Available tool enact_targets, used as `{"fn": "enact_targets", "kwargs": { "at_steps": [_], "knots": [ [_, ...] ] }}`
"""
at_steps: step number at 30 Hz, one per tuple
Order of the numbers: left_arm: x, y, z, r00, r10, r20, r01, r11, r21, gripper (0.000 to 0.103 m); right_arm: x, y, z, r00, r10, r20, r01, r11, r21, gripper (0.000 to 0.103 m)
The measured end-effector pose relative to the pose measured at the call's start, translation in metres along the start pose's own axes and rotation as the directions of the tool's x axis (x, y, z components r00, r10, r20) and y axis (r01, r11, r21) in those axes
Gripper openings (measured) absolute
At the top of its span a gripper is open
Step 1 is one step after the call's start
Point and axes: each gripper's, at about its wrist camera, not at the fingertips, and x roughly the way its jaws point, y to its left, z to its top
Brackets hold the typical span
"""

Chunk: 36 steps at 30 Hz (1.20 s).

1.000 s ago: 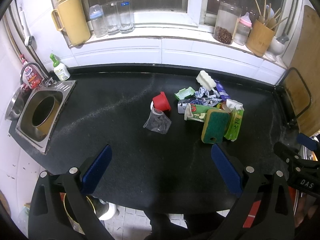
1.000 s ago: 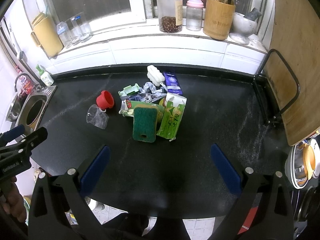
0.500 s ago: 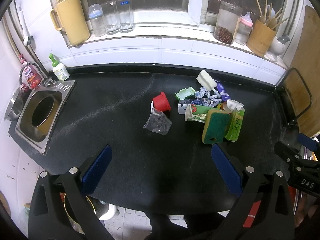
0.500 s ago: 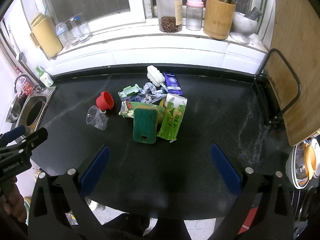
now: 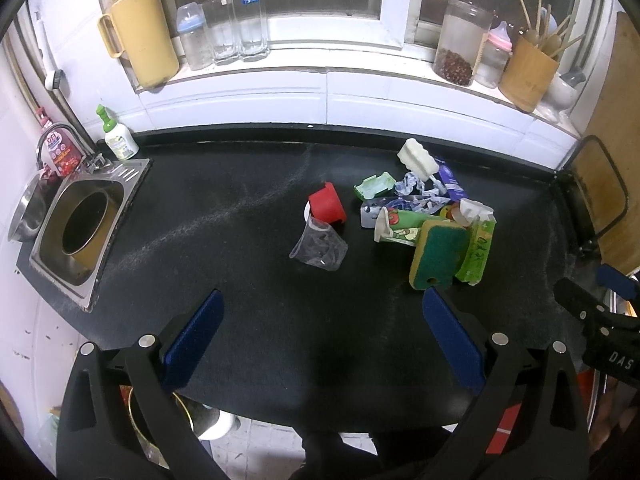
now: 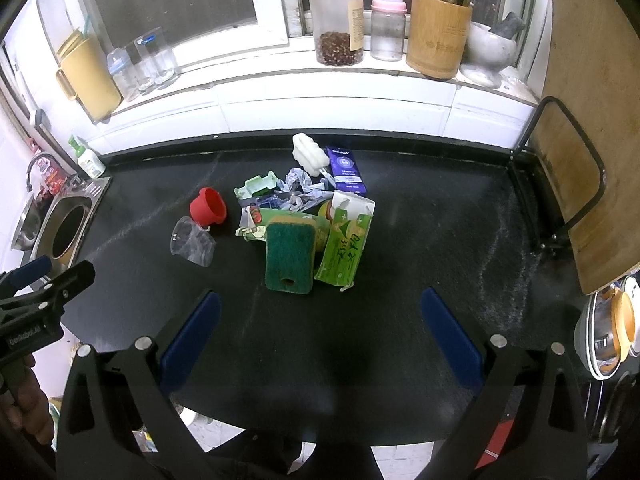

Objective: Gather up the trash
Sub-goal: 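Grasp the clear plastic cup with the left tool while the right tool grasps the green juice carton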

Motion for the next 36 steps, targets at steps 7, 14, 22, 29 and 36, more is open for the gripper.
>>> {"fn": "enact_targets", "kwargs": {
  "at_steps": [7, 14, 22, 29, 36],
  "knots": [
    [0.031, 0.014, 0.001, 1.000, -0.024, 0.010, 0.024, 1.000, 0.015, 0.097, 0.034, -0.017, 0.003, 1.000, -0.007, 0.017, 0.007, 0.999, 0.032, 0.097],
    [0.113, 0.029, 0.008, 0.995, -0.084, -0.051, 0.083, 0.996, -0.019, 0.096, 0.109, -0.043, 0.003, 1.000, 0.006, -0.016, -0.004, 0.995, 0.098, 0.097],
    [0.199, 0.020, 0.007, 0.995, -0.067, -0.075, 0.071, 0.996, 0.047, 0.096, 0.188, -0.066, 0.010, 0.996, 0.005, -0.093, 0.011, 0.985, 0.171, 0.095],
    [0.235, 0.013, 0.010, 0.993, -0.094, -0.074, 0.100, 0.992, 0.082, 0.096, 0.219, -0.068, 0.015, 0.983, 0.116, -0.142, -0.085, 0.974, 0.210, 0.086],
    [0.260, 0.009, 0.013, 0.983, -0.117, -0.139, 0.128, 0.989, 0.075, 0.065, 0.233, -0.063, 0.020, 0.969, 0.160, -0.188, -0.127, 0.976, 0.174, 0.038]
  ]
}}
